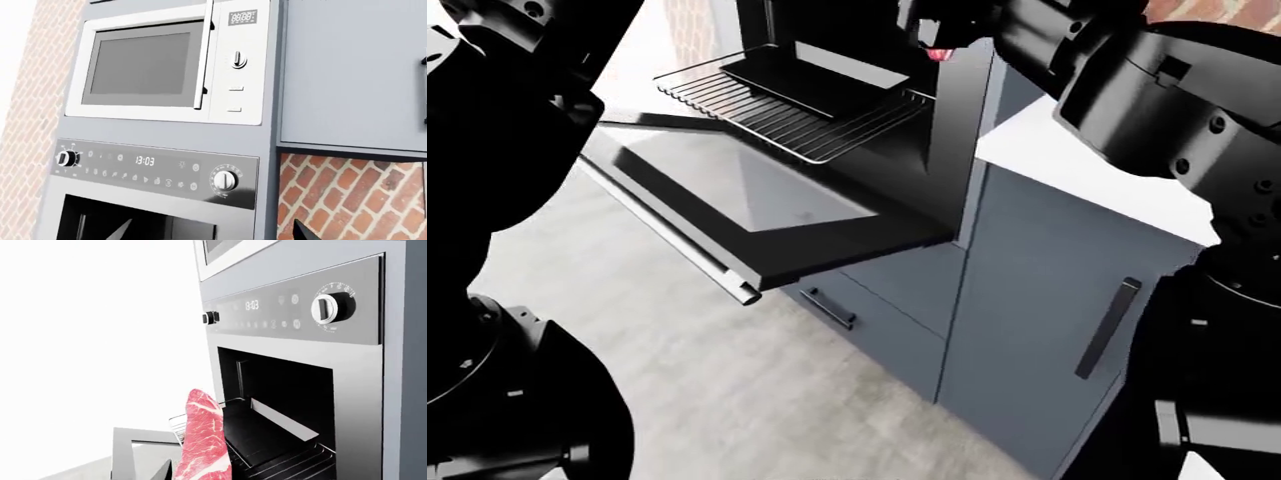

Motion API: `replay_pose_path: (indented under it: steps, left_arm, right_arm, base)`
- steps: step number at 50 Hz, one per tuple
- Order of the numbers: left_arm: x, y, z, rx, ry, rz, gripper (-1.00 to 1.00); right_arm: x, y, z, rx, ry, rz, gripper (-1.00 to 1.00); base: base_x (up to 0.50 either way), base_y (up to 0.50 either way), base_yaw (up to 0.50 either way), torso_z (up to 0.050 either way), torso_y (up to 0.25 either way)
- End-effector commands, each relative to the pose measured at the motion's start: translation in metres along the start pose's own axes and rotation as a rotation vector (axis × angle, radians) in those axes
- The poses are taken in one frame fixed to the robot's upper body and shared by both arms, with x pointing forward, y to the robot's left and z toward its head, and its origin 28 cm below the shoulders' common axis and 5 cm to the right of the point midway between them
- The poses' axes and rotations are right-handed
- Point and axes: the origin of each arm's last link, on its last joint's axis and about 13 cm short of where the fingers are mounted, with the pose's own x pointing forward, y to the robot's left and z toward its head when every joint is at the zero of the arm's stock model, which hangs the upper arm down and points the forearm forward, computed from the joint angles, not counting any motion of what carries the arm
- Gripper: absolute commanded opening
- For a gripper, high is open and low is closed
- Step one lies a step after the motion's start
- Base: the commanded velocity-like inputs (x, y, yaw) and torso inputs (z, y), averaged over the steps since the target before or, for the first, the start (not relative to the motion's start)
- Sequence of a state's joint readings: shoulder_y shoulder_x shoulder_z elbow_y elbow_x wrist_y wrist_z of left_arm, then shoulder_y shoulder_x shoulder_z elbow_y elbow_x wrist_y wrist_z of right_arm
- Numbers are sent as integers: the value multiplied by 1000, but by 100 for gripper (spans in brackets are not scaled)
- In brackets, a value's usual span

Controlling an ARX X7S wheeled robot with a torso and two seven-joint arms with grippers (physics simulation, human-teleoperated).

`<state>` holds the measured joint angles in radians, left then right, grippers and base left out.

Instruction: Place the steak on the rack of the oven.

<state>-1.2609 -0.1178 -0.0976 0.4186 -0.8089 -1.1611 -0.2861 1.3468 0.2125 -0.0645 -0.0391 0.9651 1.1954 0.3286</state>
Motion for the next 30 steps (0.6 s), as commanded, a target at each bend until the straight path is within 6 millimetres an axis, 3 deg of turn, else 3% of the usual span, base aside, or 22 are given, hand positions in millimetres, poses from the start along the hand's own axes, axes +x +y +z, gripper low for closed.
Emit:
replay_pose_path:
  steps: [1, 12, 30]
  left_arm:
    - [0, 0, 0, -1, -1, 0, 100]
    - [1, 1, -1, -4, -1, 2, 100]
    - [2, 0, -3, -5, 1, 3, 100]
  right_arm:
    - [9, 2, -5, -3, -9, 6, -100]
    - [9, 3, -8, 4, -6, 9, -100]
    - [1, 0, 9, -19, -42, -1, -100]
  base:
    - [0, 0, 500, 0, 0]
    - [0, 0, 500, 0, 1]
    - [0, 0, 500, 0, 0]
